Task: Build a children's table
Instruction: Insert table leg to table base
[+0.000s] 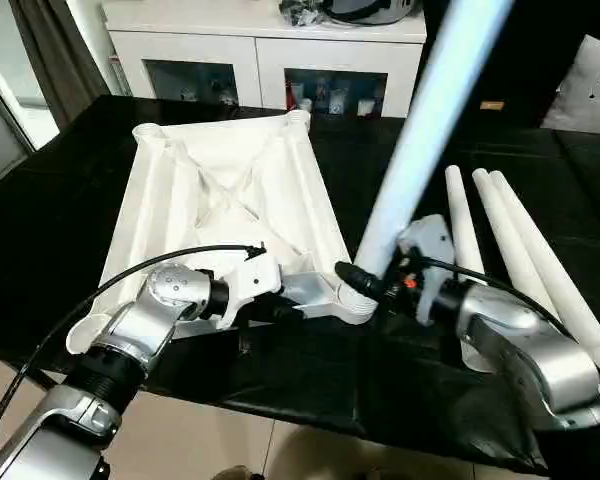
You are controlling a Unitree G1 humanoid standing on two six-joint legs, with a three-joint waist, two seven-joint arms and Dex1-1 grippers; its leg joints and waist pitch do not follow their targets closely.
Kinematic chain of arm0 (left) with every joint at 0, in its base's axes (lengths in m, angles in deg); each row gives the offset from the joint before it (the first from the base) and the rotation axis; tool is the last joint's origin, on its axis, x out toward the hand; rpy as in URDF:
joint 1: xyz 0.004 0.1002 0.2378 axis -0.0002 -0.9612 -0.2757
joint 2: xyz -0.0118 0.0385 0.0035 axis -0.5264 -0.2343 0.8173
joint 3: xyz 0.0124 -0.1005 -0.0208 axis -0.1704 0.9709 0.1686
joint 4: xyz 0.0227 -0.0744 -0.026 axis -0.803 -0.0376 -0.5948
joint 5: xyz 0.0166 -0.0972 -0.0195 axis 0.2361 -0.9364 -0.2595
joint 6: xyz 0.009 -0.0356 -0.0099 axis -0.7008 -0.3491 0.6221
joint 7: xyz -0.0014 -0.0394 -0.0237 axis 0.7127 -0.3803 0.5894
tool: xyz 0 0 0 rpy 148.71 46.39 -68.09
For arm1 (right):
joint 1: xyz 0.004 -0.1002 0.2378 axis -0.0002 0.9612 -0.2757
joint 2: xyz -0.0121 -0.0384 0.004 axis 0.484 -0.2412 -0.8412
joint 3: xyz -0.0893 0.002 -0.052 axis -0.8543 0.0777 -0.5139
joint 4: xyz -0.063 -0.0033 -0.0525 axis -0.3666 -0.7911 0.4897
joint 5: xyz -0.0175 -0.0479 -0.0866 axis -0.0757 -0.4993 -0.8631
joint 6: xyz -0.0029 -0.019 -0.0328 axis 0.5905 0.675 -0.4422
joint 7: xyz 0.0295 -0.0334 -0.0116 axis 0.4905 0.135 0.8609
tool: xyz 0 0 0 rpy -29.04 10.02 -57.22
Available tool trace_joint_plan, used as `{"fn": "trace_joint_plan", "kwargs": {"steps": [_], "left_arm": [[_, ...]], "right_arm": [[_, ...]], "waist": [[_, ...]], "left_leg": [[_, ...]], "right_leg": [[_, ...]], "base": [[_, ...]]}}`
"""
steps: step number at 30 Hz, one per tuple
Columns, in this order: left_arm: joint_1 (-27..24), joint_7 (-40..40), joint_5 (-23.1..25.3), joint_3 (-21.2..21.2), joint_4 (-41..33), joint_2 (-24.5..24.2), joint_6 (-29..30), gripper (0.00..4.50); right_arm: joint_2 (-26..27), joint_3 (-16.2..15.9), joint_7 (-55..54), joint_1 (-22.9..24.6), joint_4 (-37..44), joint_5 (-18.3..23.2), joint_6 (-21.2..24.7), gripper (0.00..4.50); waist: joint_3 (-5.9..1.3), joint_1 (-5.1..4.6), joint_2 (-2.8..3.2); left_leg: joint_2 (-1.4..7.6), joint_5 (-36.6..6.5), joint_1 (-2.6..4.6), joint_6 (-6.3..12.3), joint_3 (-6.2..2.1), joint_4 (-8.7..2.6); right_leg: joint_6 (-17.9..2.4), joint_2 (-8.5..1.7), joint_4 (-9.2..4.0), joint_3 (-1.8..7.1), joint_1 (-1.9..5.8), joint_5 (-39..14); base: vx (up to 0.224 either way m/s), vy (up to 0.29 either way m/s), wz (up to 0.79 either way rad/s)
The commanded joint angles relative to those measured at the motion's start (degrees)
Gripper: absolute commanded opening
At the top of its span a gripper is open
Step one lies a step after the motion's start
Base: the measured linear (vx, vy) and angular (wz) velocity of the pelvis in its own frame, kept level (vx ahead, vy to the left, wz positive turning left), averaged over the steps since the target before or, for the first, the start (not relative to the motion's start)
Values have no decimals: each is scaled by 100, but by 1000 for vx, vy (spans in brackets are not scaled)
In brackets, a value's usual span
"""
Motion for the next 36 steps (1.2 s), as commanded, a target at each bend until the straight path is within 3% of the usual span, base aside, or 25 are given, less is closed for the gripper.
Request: {"fn": "trace_joint_plan", "kwargs": {"steps": [1,7,8,9,10,14,20,24,27,28,36], "left_arm": [[-39,21,-32,6,-18,79,-151,0],[-144,111,-44,-38,-264,99,-210,0],[-146,112,-41,-38,-268,98,-212,0],[-136,92,10,-38,-248,94,-264,0],[-121,83,42,-36,-216,91,-299,0],[-95,114,68,-20,-152,98,-379,0],[-73,98,-50,103,-182,176,-310,0],[-63,77,-83,179,-148,232,-288,0],[-46,66,-82,194,-112,243,-298,0],[-42,60,-83,198,-102,250,-302,0],[70,-77,-111,324,96,401,-307,0]], "right_arm": [[-47,-136,42,-190,-172,-111,80,191],[-9,-297,142,-477,-825,-293,-6,191],[-7,-300,148,-489,-852,-294,3,191],[-27,-346,244,-541,-964,-294,74,190],[-60,-408,328,-572,-1038,-323,94,190],[-37,-425,414,-606,-1196,-276,145,190],[254,71,486,-564,-1645,148,36,190],[422,506,494,-363,-1881,468,-45,190],[464,606,487,-255,-1970,490,-122,190],[475,621,489,-225,-1985,495,-156,190],[900,1004,314,527,-2099,638,-982,190]], "waist": [[-396,16,-123],[-404,19,-137],[-400,20,-172],[-399,26,-156],[-401,7,-198],[-405,13,-192],[-413,11,-184],[-432,29,-174],[-433,40,-129],[-429,36,-144],[-412,70,-91]], "left_leg": [[421,-925,79,203,-129,-429],[418,-913,74,211,-120,-417],[422,-912,73,219,-122,-424],[426,-922,78,213,-121,-427],[429,-960,83,213,-121,-431],[438,-1054,102,155,-121,-439],[430,-1108,99,129,-117,-434],[438,-976,93,171,-114,-432],[434,-1001,96,187,-112,-432],[436,-1036,95,182,-108,-434],[447,-1403,109,88,-128,-475]], "right_leg": [[-1273,-499,-410,267,281,-1394],[-1343,-511,-397,265,293,-1288],[-1322,-510,-393,265,296,-1321],[-1308,-511,-399,266,291,-1342],[-1302,-502,-400,260,290,-1366],[-1294,-503,-406,265,274,-1392],[-1333,-508,-414,268,277,-1397],[-1413,-504,-390,263,293,-1096],[-1446,-507,-389,256,289,-1053],[-1439,-510,-401,258,288,-1093],[-1307,-520,-457,258,257,-1609]], "base": [[0,0,0],[0,0,0],[0,0,0],[0,0,0],[0,0,0],[0,0,0],[0,0,0],[0,0,0],[0,0,0],[0,0,0],[0,0,0]]}}
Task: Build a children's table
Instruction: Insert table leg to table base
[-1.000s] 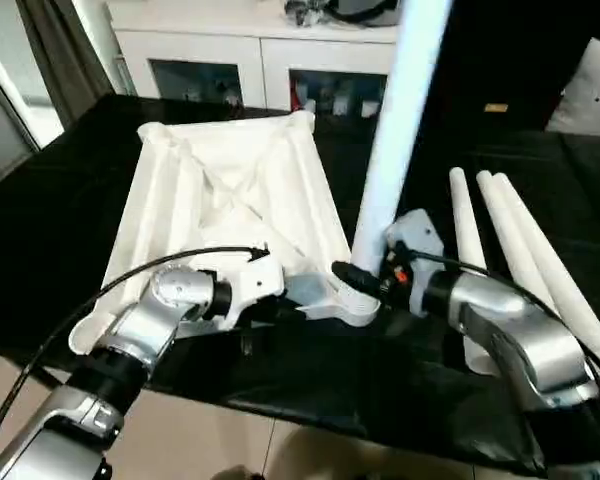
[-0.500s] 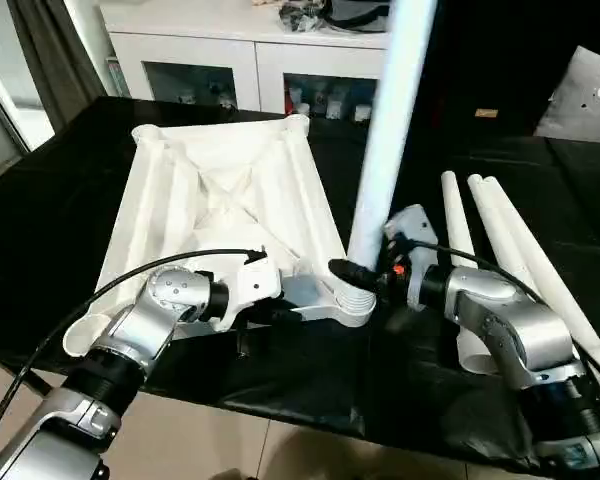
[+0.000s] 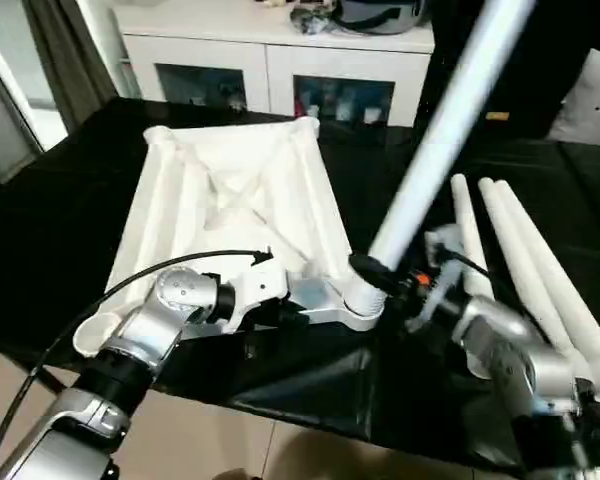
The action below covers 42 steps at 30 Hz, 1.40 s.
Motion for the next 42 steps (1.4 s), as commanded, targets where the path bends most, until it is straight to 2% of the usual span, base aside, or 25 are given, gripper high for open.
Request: {"fn": "trace_joint_plan", "kwargs": {"steps": [1,2,3,4,8,10,11,13,16,17,18,22,25,27,28,29,30,31,33,34,36,37,39,40,42], "left_arm": [[113,-81,-252,215,-52,116,-187,0],[126,-77,-251,220,-29,118,-192,0],[132,-76,-250,224,-16,120,-194,0],[132,-76,-250,224,-16,120,-194,0],[168,-61,-211,259,67,158,-221,0],[177,-55,-197,266,90,164,-232,0],[187,-34,-185,264,110,159,-241,0],[188,-2,-172,253,113,140,-251,0],[187,53,-154,237,115,111,-266,0],[192,67,-136,225,125,97,-281,0],[199,87,-113,212,141,81,-303,0],[256,135,-25,162,248,38,-424,0],[386,190,1,144,406,47,-493,0],[487,250,1,133,503,70,-520,0],[562,275,13,122,584,88,-540,0],[720,250,120,69,794,105,-642,0],[742,242,137,62,825,107,-656,0],[835,192,197,50,967,121,-710,0],[1015,73,247,92,1257,161,-758,0],[1081,27,255,121,1363,170,-759,0],[1171,-44,256,182,1531,165,-767,0],[1189,-61,243,212,1579,156,-754,0],[1140,-58,193,290,1572,114,-680,0],[1059,-48,167,325,1476,85,-585,0],[877,-39,114,376,1236,30,-370,0]], "right_arm": [[23,-75,-192,352,-302,-250,-102,190],[61,-75,-246,439,-293,-327,-330,190],[58,-102,-274,489,-291,-412,-470,190],[58,-102,-274,489,-291,-412,-470,190],[-106,-361,-266,603,-324,-970,-1170,189],[-173,-450,-251,594,-360,-1112,-1296,189],[-312,-644,-250,535,-452,-1360,-1387,189],[-405,-789,-196,468,-525,-1497,-1427,189],[-527,-1015,-138,329,-656,-1714,-1397,189],[-558,-1083,-77,288,-691,-1749,-1327,189],[-571,-1133,-31,248,-735,-1759,-1228,189],[-633,-1368,119,24,-982,-1848,-950,189],[-603,-1556,267,-276,-1290,-1915,-761,189],[-545,-1598,368,-437,-1422,-1865,-606,189],[-516,-1645,448,-530,-1487,-1852,-506,189],[-485,-1748,586,-654,-1526,-1844,-308,189],[-483,-1765,603,-667,-1528,-1851,-306,189],[-470,-1821,609,-712,-1531,-1898,-318,189],[-429,-1891,602,-749,-1481,-1909,-311,189],[-412,-1913,585,-745,-1451,-1902,-305,189],[-355,-1919,483,-731,-1448,-1898,-281,189],[-328,-1921,441,-715,-1452,-1907,-285,189],[-236,-1850,222,-666,-1489,-1951,-255,189],[-182,-1791,59,-654,-1525,-2000,-257,189],[-91,-1684,-250,-640,-1582,-2080,-265,189]], "waist": [[-323,2,-36],[-326,7,15],[-321,-5,-9],[-321,-5,-9],[-319,-21,1],[-317,-24,1],[-315,-28,5],[-309,-42,-3],[-305,-81,-19],[-302,-83,-3],[-299,-93,-26],[-270,-114,-12],[-211,-167,-15],[-217,-200,-13],[-215,-236,-58],[-211,-264,-36],[-216,-277,-62],[-212,-279,-42],[-205,-297,-27],[-203,-294,-67],[-180,-296,-71],[-183,-306,-88],[-168,-320,-58],[-162,-342,-45],[-154,-383,-36]], "left_leg": [[440,-1510,104,59,-154,-487],[441,-1579,109,20,-163,-494],[433,-1639,100,7,-168,-505],[433,-1639,100,7,-168,-505],[425,-1725,91,17,-168,-506],[427,-1740,95,33,-170,-510],[424,-1772,95,45,-173,-512],[420,-1823,90,52,-175,-514],[421,-1908,86,53,-183,-520],[417,-1956,93,57,-187,-519],[418,-1978,92,67,-182,-518],[419,-2186,116,36,-201,-532],[404,-2759,200,-118,-242,-535],[401,-2876,209,-178,-275,-538],[411,-2928,194,-184,-290,-549],[400,-3003,198,-186,-306,-552],[406,-3029,207,-191,-307,-547],[415,-3056,210,-212,-321,-553],[429,-3229,213,-267,-345,-586],[430,-3332,235,-283,-351,-592],[427,-3531,298,-296,-343,-590],[422,-3602,318,-301,-348,-594],[437,-3772,290,-331,-377,-636],[446,-3964,290,-375,-400,-659],[453,-4180,286,-451,-429,-695]], "right_leg": [[-1278,-515,-471,259,228,-1721],[-1246,-518,-475,258,218,-1760],[-1220,-510,-481,255,226,-1801],[-1220,-510,-481,255,226,-1801],[-1129,-518,-513,259,218,-2045],[-1120,-513,-514,262,210,-2065],[-1102,-506,-516,254,210,-2125],[-1075,-507,-522,253,209,-2212],[-1074,-503,-532,259,208,-2285],[-1074,-504,-531,255,203,-2347],[-1070,-505,-540,258,201,-2386],[-1021,-506,-566,255,186,-2681],[-803,-524,-654,235,120,-3565],[-671,-539,-683,222,118,-3833],[-644,-540,-692,211,118,-3846],[-618,-534,-698,198,114,-3914],[-614,-538,-705,195,104,-3937],[-616,-561,-711,187,111,-3931],[-601,-551,-731,154,116,-3855],[-596,-555,-738,146,103,-3830],[-599,-547,-787,116,62,-3870],[-555,-551,-818,77,76,-3896],[-494,-558,-818,16,105,-3871],[-438,-575,-822,-55,124,-3880],[-403,-593,-825,-91,127,-3892]], "base": [[0,0,0],[0,0,0],[0,0,0],[0,0,0],[0,0,0],[0,0,0],[0,0,0],[0,0,0],[0,0,0],[0,0,0],[0,0,0],[0,0,0],[0,0,0],[0,0,0],[0,0,0],[0,0,0],[0,0,0],[0,0,0],[0,0,0],[0,0,0],[0,0,0],[0,0,0],[0,0,0],[0,0,0],[0,0,0]]}}
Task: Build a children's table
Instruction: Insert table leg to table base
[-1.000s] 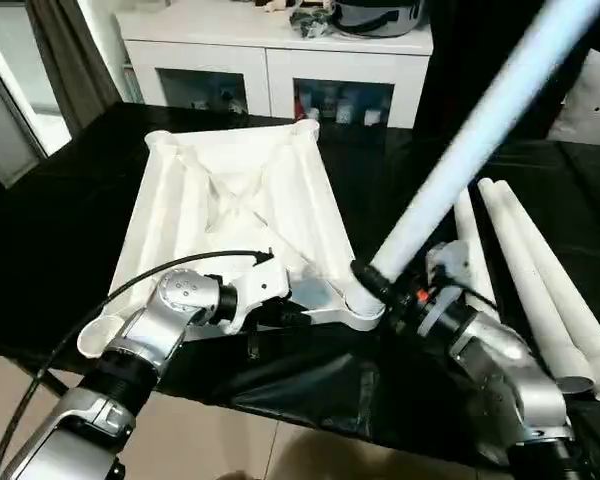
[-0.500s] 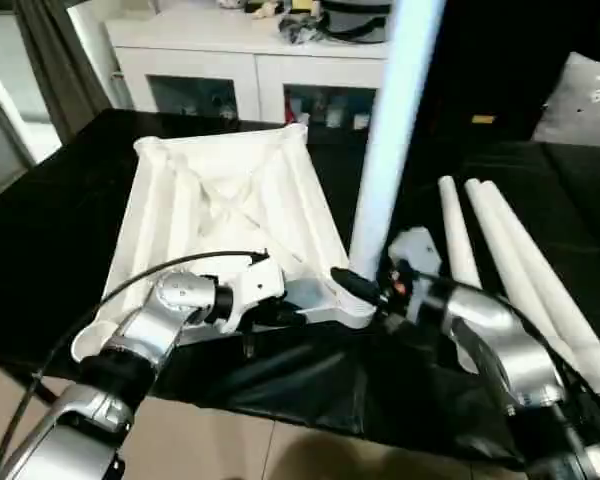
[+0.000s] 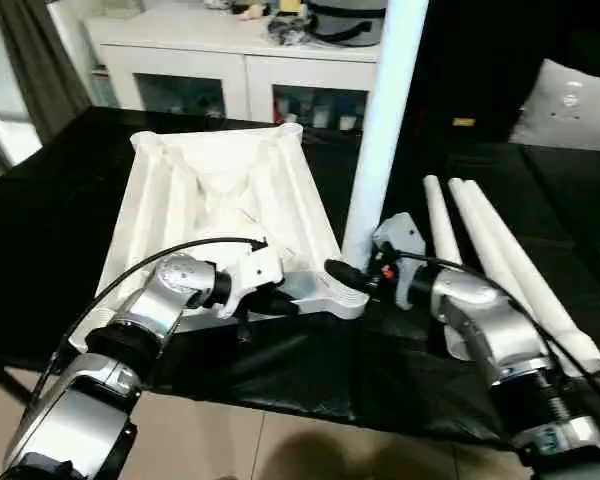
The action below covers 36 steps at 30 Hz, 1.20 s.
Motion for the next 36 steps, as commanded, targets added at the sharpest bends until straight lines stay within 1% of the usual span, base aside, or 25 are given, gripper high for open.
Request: {"fn": "trace_joint_plan", "kwargs": {"steps": [1,2,4,5,6,7,8,9,10,11,12,13,14,16,17,18,19,20,21,22,24,27,32,33,36], "left_arm": [[5,-206,-149,245,-531,7,158,0],[-236,-248,-221,282,-890,-2,436,0],[-448,-284,-300,311,-1234,7,721,0],[-796,-409,-412,298,-1879,97,1230,0],[-944,-481,-453,281,-2163,152,1447,0],[-1012,-525,-455,259,-2309,184,1544,0],[-1240,-724,-441,161,-2847,327,1904,0],[-1327,-870,-408,98,-3123,440,2091,0],[-1327,-870,-408,98,-3123,440,2091,0],[-1343,-969,-374,83,-3262,524,2228,0],[-1329,-1092,-328,74,-3385,624,2367,0],[-1331,-1229,-270,74,-3578,723,2581,0],[-1325,-1322,-215,67,-3690,782,2702,0],[-1315,-1451,-83,2,-3835,820,2865,0],[-1287,-1521,38,-53,-3828,818,2891,0],[-1287,-1521,38,-53,-3828,818,2891,0],[-1280,-1595,134,-98,-3834,790,2935,0],[-1263,-1658,244,-125,-3800,731,2956,0],[-1255,-1731,378,-159,-3809,631,3018,0],[-1247,-1735,421,-173,-3805,590,3022,0],[-1235,-1761,505,-205,-3824,514,3073,0],[-1216,-1795,632,-264,-3813,398,3054,0],[-1221,-1793,725,-235,-3741,343,2911,0],[-1222,-1743,700,-235,-3708,265,2863,0],[-1204,-1703,635,-191,-3622,219,2832,0]], "right_arm": [[83,-333,-306,391,-655,-390,488,189],[187,-179,-615,352,-729,-390,493,189],[296,-17,-927,290,-823,-381,504,189],[442,185,-1278,174,-963,-335,497,189],[506,264,-1408,115,-1030,-306,483,189],[538,298,-1462,78,-1078,-292,472,189],[660,409,-1682,-86,-1294,-259,402,189],[721,445,-1820,-202,-1452,-278,319,189],[721,445,-1820,-202,-1452,-278,319,189],[760,457,-1881,-263,-1532,-300,284,189],[799,450,-1896,-315,-1587,-310,261,189],[847,445,-1918,-364,-1636,-321,247,189],[881,443,-1911,-391,-1662,-313,256,189],[931,423,-1886,-418,-1687,-307,281,189],[951,390,-1845,-424,-1682,-310,305,189],[951,390,-1845,-424,-1682,-310,305,189],[963,370,-1819,-426,-1685,-319,308,189],[968,349,-1789,-434,-1707,-328,305,189],[964,320,-1770,-466,-1786,-336,276,189],[960,310,-1761,-479,-1817,-338,270,189],[965,305,-1724,-499,-1863,-353,260,189],[969,268,-1663,-535,-1919,-403,228,189],[1000,317,-1549,-593,-2042,-355,124,189],[993,308,-1472,-612,-2052,-368,13,245],[983,315,-1357,-594,-1978,-339,-17,259]], "waist": [[-156,-56,79],[-138,-99,86],[-116,-108,106],[-102,-81,115],[-70,-57,142],[-102,142,113],[-130,160,-133],[-17,112,-229],[-3,4,-217],[-173,186,-4],[-67,150,-121],[-156,73,-6],[-186,46,41],[-125,12,-12],[-26,-52,-35],[-36,-93,-48],[-40,-128,21],[-44,-167,37],[-70,-181,65],[-59,-173,71],[-51,-167,40],[-55,-182,8],[-66,-167,22],[-66,-172,37],[-96,-165,65]], "left_leg": [[456,-4384,211,-498,-366,-668],[472,-4577,192,-516,-384,-715],[538,-4834,116,-591,-414,-852],[587,-5234,2,-725,-374,-1069],[621,-5379,-175,-761,-333,-1296],[654,-5379,-323,-755,-180,-1508],[422,-4408,100,-712,-67,-1024],[-91,-2140,992,-357,-98,756],[-160,-1168,496,-107,-363,741],[147,-745,-136,-285,-495,155],[301,-1056,-186,-256,-492,-189],[533,-1539,182,-372,-492,-438],[492,-2147,282,-351,-398,-522],[434,-2699,281,-244,-302,-579],[331,-3355,408,-201,-288,-492],[315,-3427,429,-189,-313,-464],[338,-3589,429,-164,-365,-490],[388,-3717,405,-173,-401,-533],[470,-3790,301,-179,-453,-633],[516,-3830,308,-192,-438,-694],[435,-3533,346,-214,-373,-637],[406,-3059,261,-167,-377,-602],[437,-2878,245,-157,-367,-618],[451,-2913,227,-174,-379,-634],[466,-2823,217,-191,-374,-642]], "right_leg": [[-463,-489,-564,110,5,-3816],[-428,-474,-565,21,61,-3740],[-450,-466,-412,-23,178,-3525],[-480,-385,-134,-53,322,-3119],[-510,-297,201,-61,460,-2830],[-479,-200,737,115,599,-1928],[-380,-354,121,419,63,-3412],[-268,-893,-1199,420,-951,-6293],[-321,-1049,-1023,559,-468,-6219],[-254,-1128,-568,474,480,-5052],[-380,-915,-464,306,422,-4147],[-767,-413,-161,178,126,-1994],[-1099,-361,-146,176,157,-1151],[-1142,-387,-264,181,153,-1749],[-548,-434,-561,63,4,-3757],[-362,-461,-630,14,8,-4082],[-123,-471,-702,-128,75,-4197],[-124,-471,-667,-172,123,-3923],[-175,-480,-575,-176,279,-3305],[-312,-501,-548,-140,272,-2926],[-432,-567,-633,-89,188,-3135],[-342,-608,-672,-111,223,-3608],[-515,-600,-636,-75,201,-3274],[-557,-593,-612,-73,221,-3161],[-745,-599,-563,-22,228,-2807]], "base": [[0,0,0],[0,0,0],[0,0,0],[0,0,0],[-63,-10,-5],[-32,-59,3],[-32,-59,3],[21,-114,5],[100,-38,-50],[100,-38,-50],[99,69,-45],[-17,27,18],[-17,27,18],[-21,-14,11],[0,0,0],[0,0,0],[0,0,0],[0,0,0],[0,0,0],[0,0,0],[0,0,0],[0,0,0],[0,0,0],[0,0,0],[0,0,0]]}}
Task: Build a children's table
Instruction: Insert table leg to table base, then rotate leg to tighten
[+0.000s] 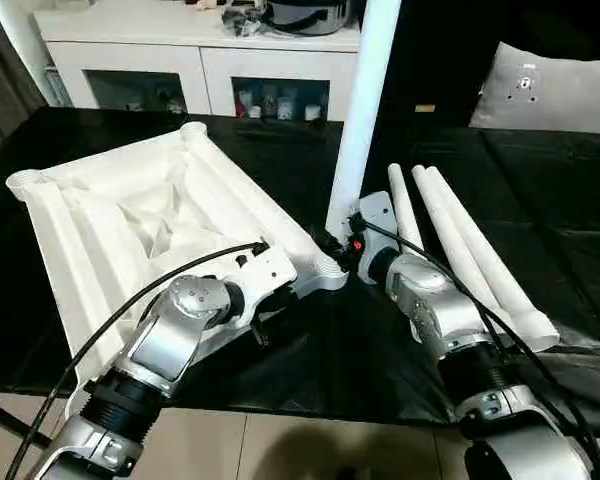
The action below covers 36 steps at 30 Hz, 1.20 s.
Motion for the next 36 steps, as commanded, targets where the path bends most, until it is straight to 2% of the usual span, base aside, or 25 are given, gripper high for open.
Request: {"fn": "trace_joint_plan", "kwargs": {"steps": [1,2,3,4,5,7,8,10,11,12,13,14,15,16,17,18,19,20,23,25,27,30,36], "left_arm": [[123,230,-5,-195,-69,-26,-199,0],[158,250,-81,-114,81,-21,-249,0],[214,284,-152,-23,322,-31,-368,0],[253,272,-156,14,457,-40,-442,0],[278,258,-155,29,537,-51,-490,0],[349,281,-168,61,715,-99,-599,0],[375,294,-172,69,773,-119,-637,0],[417,349,-184,74,857,-162,-704,0],[446,426,-193,56,911,-211,-776,0],[446,426,-193,56,911,-211,-776,0],[469,530,-198,26,968,-273,-870,0],[500,644,-176,-23,1071,-353,-1010,0],[516,712,-158,-55,1134,-401,-1098,0],[537,821,-145,-93,1216,-458,-1196,0],[549,988,-151,-139,1291,-526,-1328,0],[549,988,-151,-139,1291,-526,-1328,0],[548,1066,-157,-159,1312,-557,-1390,0],[552,1140,-162,-179,1347,-587,-1452,0],[573,1466,-183,-273,1456,-718,-1772,0],[591,1614,-181,-332,1505,-775,-1955,0],[641,1817,-153,-447,1640,-857,-2292,0],[652,1977,-112,-542,1677,-916,-2425,0],[601,2349,-220,-617,1518,-927,-2532,0]], "right_arm": [[13,-138,71,262,-451,-89,340,272],[-24,-154,140,293,-378,-101,285,282],[-87,-171,256,366,-242,-94,226,290],[-127,-175,327,424,-135,-76,193,295],[-149,-170,377,459,-73,-60,172,312],[-246,-187,588,602,186,-2,120,322],[-282,-188,659,652,271,19,105,322],[-354,-183,829,751,443,71,50,343],[-424,-192,920,821,591,94,46,349],[-424,-192,920,821,591,94,46,349],[-507,-204,1035,896,755,121,37,363],[-621,-208,1142,975,943,131,30,386],[-689,-206,1211,1020,1053,142,26,390],[-783,-199,1307,1071,1196,158,19,397],[-917,-170,1467,1130,1399,215,-16,407],[-917,-170,1467,1130,1399,215,-16,407],[-980,-152,1549,1158,1498,250,-41,420],[-1046,-139,1646,1188,1601,285,-43,429],[-1387,-138,2075,1254,1945,343,-80,445],[-1544,-149,2280,1252,2057,367,-111,445],[-1775,-193,2524,1216,2183,368,-177,445],[-1911,-259,2699,1161,2215,306,-195,445],[-2144,-520,3352,1077,2218,290,-178,445]], "waist": [[-232,32,82],[-237,50,49],[-233,83,55],[-251,98,48],[-271,125,37],[-298,177,44],[-315,209,15],[-326,244,4],[-348,254,14],[-355,267,-1],[-395,266,-4],[-433,302,37],[-442,311,19],[-466,331,32],[-450,339,26],[-438,347,15],[-425,346,16],[-407,346,17],[-394,337,25],[-396,339,33],[-412,349,25],[-431,359,21],[-446,414,23]], "left_leg": [[402,-2139,-63,53,-124,-586],[387,-1815,-103,105,-93,-582],[375,-1624,-93,164,-53,-563],[383,-1539,-90,179,-50,-560],[395,-1339,-116,210,-45,-562],[409,-1049,-127,223,-22,-555],[395,-946,-138,276,5,-547],[384,-1028,-99,312,74,-526],[376,-863,-130,333,93,-511],[373,-727,-157,371,100,-500],[386,-344,-211,444,92,-479],[371,56,-195,552,109,-427],[356,266,-216,636,110,-402],[349,616,-207,812,124,-360],[342,713,-236,966,125,-348],[338,649,-238,1016,138,-345],[361,409,-242,1005,135,-369],[367,160,-246,909,137,-389],[378,-215,-231,637,131,-418],[384,-187,-221,588,134,-415],[375,-132,-223,615,134,-400],[377,100,-227,683,140,-376],[390,244,-218,793,151,-350]], "right_leg": [[-680,-515,-431,414,140,-2290],[-802,-501,-382,449,156,-2047],[-832,-495,-393,464,141,-2052],[-844,-496,-374,473,148,-2038],[-864,-491,-345,486,171,-1965],[-940,-479,-307,523,166,-1727],[-1026,-452,-265,561,156,-1483],[-1163,-428,-238,613,95,-1527],[-1267,-418,-196,635,107,-1364],[-1285,-418,-184,645,126,-1211],[-1390,-419,-83,642,178,-745],[-1502,-415,-18,643,174,-241],[-1524,-395,-2,636,184,29],[-1628,-377,53,627,165,509],[-1670,-381,65,621,178,639],[-1661,-387,41,618,173,553],[-1642,-403,12,612,185,197],[-1555,-399,-41,603,196,-258],[-1381,-380,-92,607,193,-820],[-1372,-373,-79,615,182,-742],[-1389,-369,-67,616,194,-609],[-1499,-374,-15,615,198,-264],[-1592,-372,19,608,198,-148]], "base": [[0,0,0],[0,0,0],[0,0,0],[0,0,0],[0,0,0],[0,0,0],[0,0,0],[56,-24,10],[60,-26,12],[63,-25,5],[51,-25,-1],[51,-25,-1],[0,0,0],[0,0,0],[0,0,0],[0,0,0],[0,0,0],[0,0,0],[0,0,0],[0,0,0],[0,0,0],[0,0,0],[0,0,0]]}}
